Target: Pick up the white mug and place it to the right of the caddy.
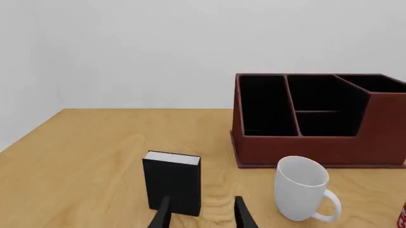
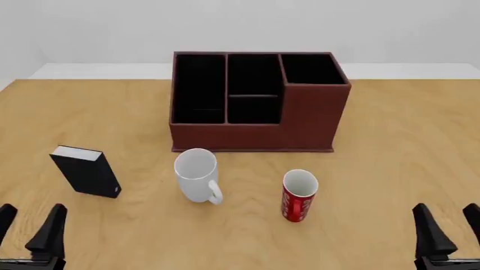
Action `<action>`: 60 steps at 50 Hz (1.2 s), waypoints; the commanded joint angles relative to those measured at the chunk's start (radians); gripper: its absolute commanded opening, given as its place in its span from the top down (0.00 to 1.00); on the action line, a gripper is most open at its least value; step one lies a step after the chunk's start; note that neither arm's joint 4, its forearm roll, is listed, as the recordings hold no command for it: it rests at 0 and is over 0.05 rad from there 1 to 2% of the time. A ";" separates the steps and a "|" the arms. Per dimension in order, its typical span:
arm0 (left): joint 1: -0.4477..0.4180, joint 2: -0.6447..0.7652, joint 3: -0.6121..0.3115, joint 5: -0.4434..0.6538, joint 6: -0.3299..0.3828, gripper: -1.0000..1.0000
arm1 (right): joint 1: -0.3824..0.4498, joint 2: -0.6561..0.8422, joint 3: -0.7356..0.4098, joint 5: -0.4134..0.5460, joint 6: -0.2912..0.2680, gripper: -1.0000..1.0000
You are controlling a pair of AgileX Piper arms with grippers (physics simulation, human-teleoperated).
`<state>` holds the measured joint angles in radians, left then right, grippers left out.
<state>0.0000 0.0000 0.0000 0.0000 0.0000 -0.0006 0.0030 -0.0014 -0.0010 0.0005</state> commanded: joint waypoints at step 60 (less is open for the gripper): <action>0.000 0.000 0.000 0.000 0.000 0.00 | 0.293 0.376 -0.767 0.365 -0.193 0.00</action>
<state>0.0000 0.0000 0.0000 0.0000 0.0000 0.2031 0.2648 -0.6143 0.3077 -0.1473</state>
